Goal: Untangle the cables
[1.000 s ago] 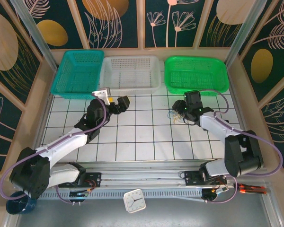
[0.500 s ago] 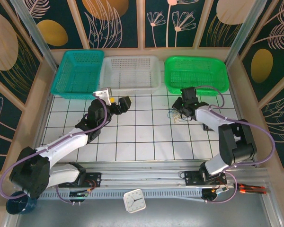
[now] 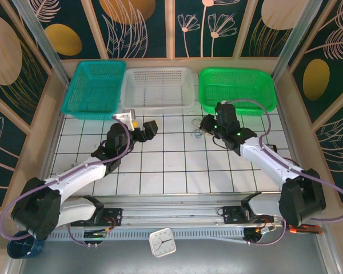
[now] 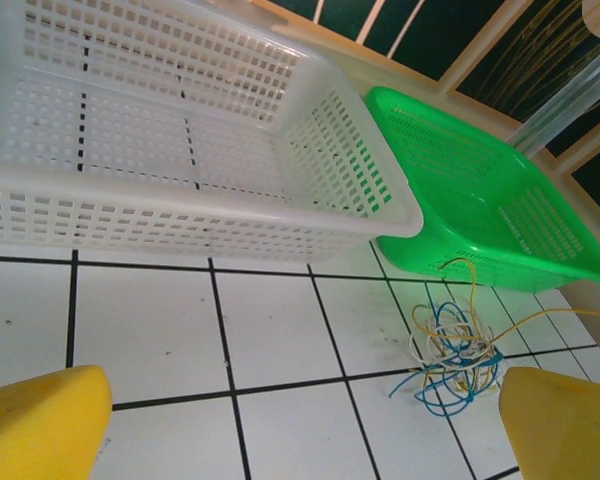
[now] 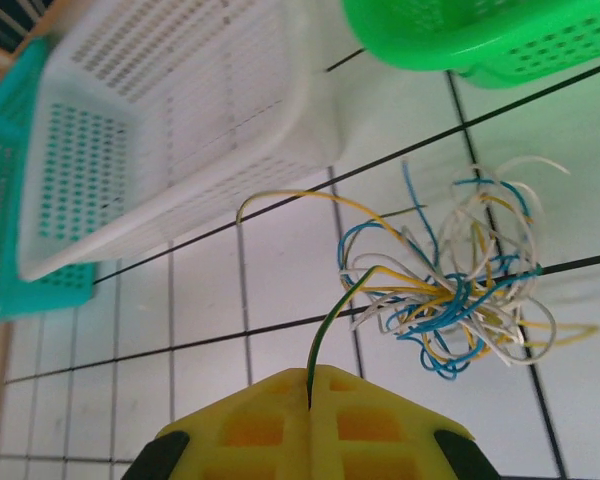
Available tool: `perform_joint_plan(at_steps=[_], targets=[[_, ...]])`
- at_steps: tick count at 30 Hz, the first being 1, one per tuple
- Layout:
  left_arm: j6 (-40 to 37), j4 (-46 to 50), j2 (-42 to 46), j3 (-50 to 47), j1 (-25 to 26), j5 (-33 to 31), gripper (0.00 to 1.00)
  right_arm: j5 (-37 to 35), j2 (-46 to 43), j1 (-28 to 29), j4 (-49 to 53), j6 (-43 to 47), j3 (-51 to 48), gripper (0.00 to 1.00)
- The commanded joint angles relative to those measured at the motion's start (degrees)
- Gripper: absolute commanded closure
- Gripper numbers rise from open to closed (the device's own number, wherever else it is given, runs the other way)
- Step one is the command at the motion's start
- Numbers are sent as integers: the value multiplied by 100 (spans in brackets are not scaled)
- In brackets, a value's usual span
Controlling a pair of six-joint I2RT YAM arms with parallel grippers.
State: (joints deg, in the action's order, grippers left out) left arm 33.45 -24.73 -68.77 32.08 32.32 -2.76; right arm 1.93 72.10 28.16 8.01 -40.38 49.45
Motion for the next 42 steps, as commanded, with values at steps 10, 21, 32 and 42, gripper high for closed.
perform_joint_plan(at_steps=[10, 21, 32, 42], targets=[[-453, -839, -102, -464, 46, 719, 1, 581, -240, 411, -25, 351, -43, 100], [-679, -1018, -299, -578, 128, 959, 1, 828, -318, 713, -51, 567, -207, 100], [-993, -989, -216, -810, 318, 735, 1, 1154, 66, 1187, -527, 531, 124, 100], [-1255, -1029, -400, -835, 613, 300, 1, 1388, 680, 1348, -882, 479, 108, 100]])
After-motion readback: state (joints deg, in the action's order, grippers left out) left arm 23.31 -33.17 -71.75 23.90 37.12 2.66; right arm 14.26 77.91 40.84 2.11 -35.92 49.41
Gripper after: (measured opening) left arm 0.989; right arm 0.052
